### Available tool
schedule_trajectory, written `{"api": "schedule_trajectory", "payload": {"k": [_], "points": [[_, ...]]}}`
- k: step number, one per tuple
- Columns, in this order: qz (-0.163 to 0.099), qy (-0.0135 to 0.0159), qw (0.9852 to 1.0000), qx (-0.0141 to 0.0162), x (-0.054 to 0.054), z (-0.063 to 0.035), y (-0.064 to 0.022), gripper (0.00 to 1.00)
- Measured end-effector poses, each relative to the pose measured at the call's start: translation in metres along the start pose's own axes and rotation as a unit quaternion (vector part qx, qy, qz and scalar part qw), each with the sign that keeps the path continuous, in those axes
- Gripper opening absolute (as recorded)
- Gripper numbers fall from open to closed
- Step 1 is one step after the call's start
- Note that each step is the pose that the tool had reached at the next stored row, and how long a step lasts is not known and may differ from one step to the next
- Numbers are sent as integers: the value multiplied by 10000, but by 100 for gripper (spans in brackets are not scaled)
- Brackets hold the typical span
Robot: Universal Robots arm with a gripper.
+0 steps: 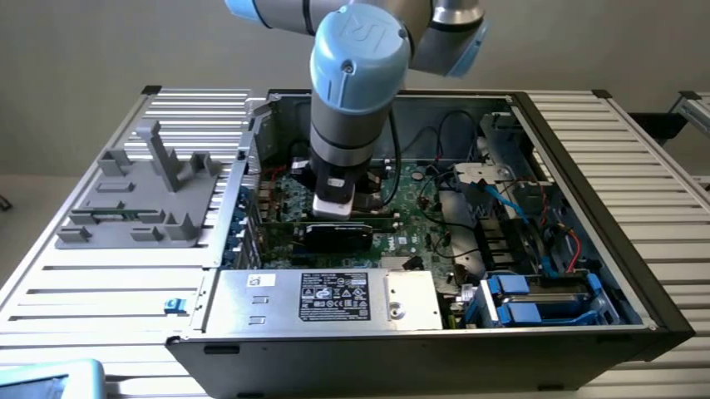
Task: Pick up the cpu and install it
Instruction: 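Install the second cpu locking lever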
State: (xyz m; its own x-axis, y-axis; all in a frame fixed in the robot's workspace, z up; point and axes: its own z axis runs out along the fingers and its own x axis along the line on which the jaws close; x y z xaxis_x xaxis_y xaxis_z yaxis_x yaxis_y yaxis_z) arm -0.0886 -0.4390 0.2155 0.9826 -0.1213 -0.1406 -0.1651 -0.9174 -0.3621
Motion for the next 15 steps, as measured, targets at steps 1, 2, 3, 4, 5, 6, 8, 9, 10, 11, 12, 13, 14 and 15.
{"api": "schedule_trajectory", "payload": {"k": [1, 2, 3, 4, 5, 6, 8, 9, 10, 11, 12, 13, 14, 15], "points": [[3, 0, 10000, 11, 0, 1, 2, 12], [6, 1, 10000, 18, 1, 2, 5, 12], [8, 0, 10000, 23, 2, 3, 7, 12], [9, -1, 10000, 31, 2, 3, 10, 12], [9, -2, 10000, 43, 3, 3, 12, 12], [9, -3, 10000, 54, 3, 2, 15, 12], [10, -3, 10000, 56, 3, 3, 15, 12], [10, -4, 10000, 56, 3, 3, 15, 12], [10, -4, 10000, 57, 3, 3, 15, 12], [10, -4, 10000, 57, 3, 4, 16, 12], [10, -4, 10000, 57, 4, 8, 17, 12], [10, -4, 10000, 57, 4, 12, 19, 12], [10, -4, 10000, 57, 5, 16, 21, 12], [10, -4, 10000, 56, 6, 22, 23, 12]]}}
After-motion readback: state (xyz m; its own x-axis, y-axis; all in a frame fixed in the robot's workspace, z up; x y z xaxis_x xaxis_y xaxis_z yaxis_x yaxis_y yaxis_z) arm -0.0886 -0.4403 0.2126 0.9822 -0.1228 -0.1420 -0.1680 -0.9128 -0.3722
